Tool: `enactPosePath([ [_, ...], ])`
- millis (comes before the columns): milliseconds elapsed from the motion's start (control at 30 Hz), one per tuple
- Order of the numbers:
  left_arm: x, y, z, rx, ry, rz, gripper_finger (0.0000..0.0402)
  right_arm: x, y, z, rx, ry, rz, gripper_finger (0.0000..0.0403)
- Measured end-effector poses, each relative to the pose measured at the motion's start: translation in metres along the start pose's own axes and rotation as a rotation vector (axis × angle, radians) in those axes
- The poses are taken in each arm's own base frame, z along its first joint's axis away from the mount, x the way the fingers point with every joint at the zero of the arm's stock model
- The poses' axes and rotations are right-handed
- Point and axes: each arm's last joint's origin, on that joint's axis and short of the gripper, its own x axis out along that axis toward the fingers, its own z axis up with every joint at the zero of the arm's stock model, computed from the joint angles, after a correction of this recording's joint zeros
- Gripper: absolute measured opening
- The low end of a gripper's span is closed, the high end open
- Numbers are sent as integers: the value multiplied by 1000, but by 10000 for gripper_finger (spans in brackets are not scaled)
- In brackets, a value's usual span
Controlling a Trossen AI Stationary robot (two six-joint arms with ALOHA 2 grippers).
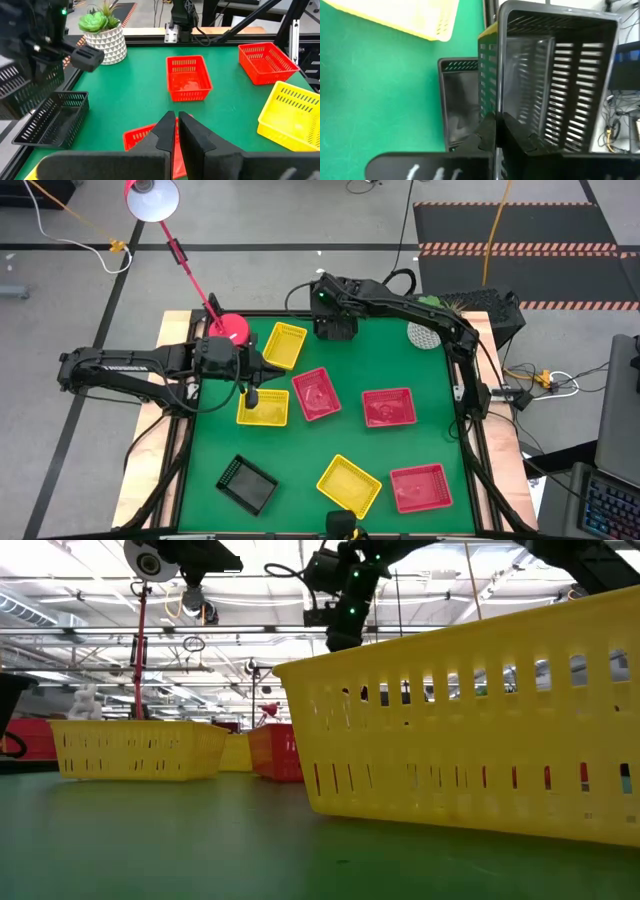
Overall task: Stack baskets by color
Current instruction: Stack the middle black bin on the top black bin
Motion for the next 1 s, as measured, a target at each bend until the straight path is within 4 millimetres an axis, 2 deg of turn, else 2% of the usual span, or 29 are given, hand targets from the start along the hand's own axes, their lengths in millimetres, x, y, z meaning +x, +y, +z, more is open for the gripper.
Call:
enactPosePath([
  [567,0,0,0,7,3,0,26,40,24,-17,-7,53,25,4],
  [1000,0,0,0,6,3,0,26,55,34,-24,-16,58,28,4],
])
